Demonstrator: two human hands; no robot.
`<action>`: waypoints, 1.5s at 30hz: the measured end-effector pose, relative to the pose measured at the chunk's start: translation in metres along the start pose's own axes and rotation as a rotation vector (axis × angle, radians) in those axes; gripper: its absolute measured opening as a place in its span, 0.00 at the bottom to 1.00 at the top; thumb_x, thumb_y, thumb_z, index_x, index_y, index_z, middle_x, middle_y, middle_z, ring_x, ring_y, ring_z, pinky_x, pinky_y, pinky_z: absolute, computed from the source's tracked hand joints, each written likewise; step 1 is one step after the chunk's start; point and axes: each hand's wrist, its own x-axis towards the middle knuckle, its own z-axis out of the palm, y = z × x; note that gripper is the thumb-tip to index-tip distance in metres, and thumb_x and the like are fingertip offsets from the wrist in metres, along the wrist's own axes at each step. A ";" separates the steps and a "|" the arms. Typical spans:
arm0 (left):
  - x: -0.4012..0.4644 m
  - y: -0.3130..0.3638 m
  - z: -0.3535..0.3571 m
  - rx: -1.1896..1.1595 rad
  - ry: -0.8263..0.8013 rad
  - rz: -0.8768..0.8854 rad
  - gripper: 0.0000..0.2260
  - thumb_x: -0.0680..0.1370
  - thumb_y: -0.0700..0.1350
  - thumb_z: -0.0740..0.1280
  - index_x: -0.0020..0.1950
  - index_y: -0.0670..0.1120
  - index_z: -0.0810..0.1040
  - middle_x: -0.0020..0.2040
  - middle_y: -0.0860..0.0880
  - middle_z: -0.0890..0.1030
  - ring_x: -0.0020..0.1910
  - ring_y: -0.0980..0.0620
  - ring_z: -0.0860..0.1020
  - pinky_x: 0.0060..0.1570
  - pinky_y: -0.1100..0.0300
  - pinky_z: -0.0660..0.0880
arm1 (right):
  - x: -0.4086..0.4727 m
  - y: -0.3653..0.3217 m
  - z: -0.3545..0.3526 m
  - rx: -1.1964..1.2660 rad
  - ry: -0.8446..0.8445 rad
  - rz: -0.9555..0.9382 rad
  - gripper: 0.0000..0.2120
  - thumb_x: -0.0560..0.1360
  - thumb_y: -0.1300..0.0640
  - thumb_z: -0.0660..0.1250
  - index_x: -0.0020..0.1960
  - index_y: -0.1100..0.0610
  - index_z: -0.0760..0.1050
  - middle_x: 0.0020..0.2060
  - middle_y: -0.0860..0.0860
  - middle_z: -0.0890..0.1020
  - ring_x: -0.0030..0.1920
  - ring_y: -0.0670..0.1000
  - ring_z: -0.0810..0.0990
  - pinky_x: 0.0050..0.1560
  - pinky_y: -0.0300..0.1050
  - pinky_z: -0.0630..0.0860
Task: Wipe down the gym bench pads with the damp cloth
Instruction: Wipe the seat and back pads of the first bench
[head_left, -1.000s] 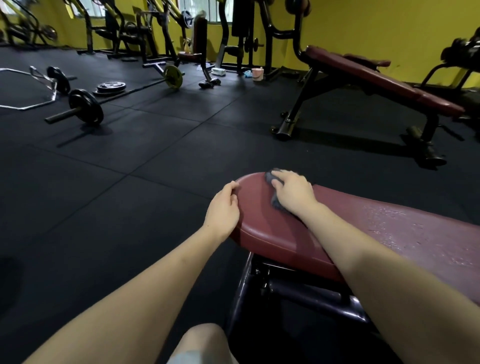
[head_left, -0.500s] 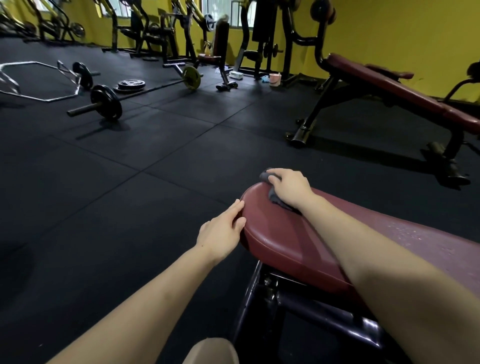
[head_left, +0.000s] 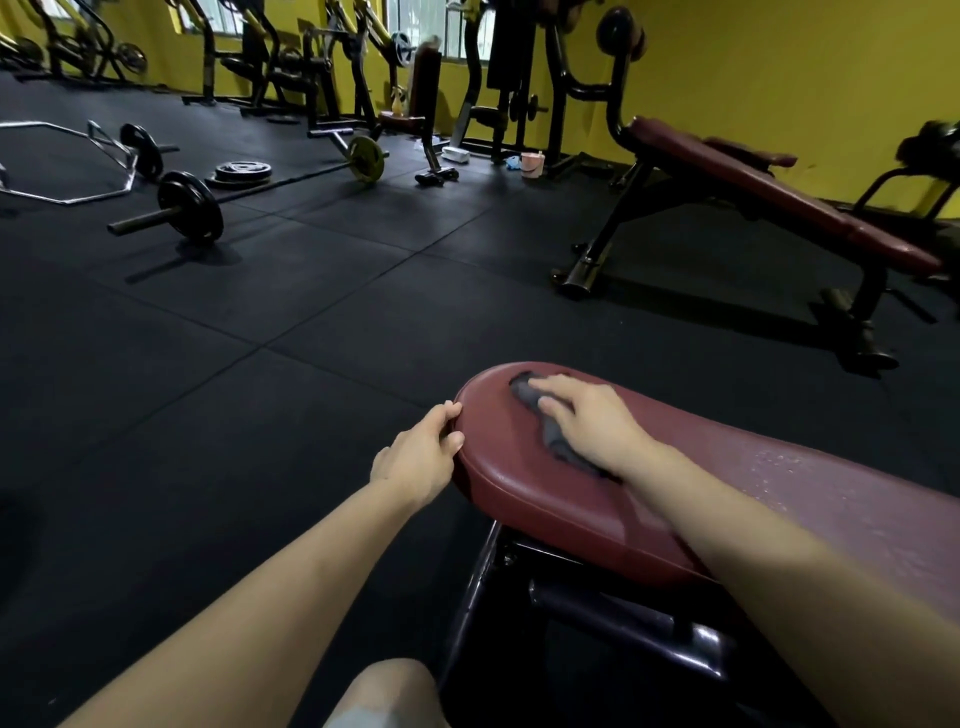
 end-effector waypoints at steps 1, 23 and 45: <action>0.000 0.004 -0.002 0.039 -0.009 -0.008 0.20 0.87 0.52 0.54 0.79 0.63 0.61 0.73 0.58 0.74 0.70 0.51 0.74 0.70 0.46 0.67 | 0.015 0.003 -0.002 -0.002 0.038 0.094 0.16 0.83 0.52 0.64 0.70 0.47 0.78 0.70 0.48 0.78 0.72 0.54 0.74 0.71 0.46 0.68; 0.014 0.101 0.082 0.348 0.226 0.516 0.16 0.84 0.52 0.52 0.66 0.55 0.74 0.65 0.58 0.78 0.68 0.56 0.72 0.75 0.49 0.62 | -0.046 0.076 -0.063 -0.051 0.107 0.459 0.17 0.84 0.50 0.61 0.70 0.46 0.77 0.68 0.54 0.79 0.67 0.62 0.76 0.65 0.51 0.72; 0.017 0.146 0.127 0.414 0.173 0.563 0.16 0.84 0.50 0.56 0.65 0.54 0.80 0.66 0.57 0.81 0.67 0.53 0.76 0.68 0.50 0.69 | -0.060 0.096 -0.073 -0.030 0.184 0.487 0.13 0.82 0.51 0.62 0.62 0.50 0.81 0.59 0.53 0.83 0.61 0.59 0.79 0.61 0.51 0.75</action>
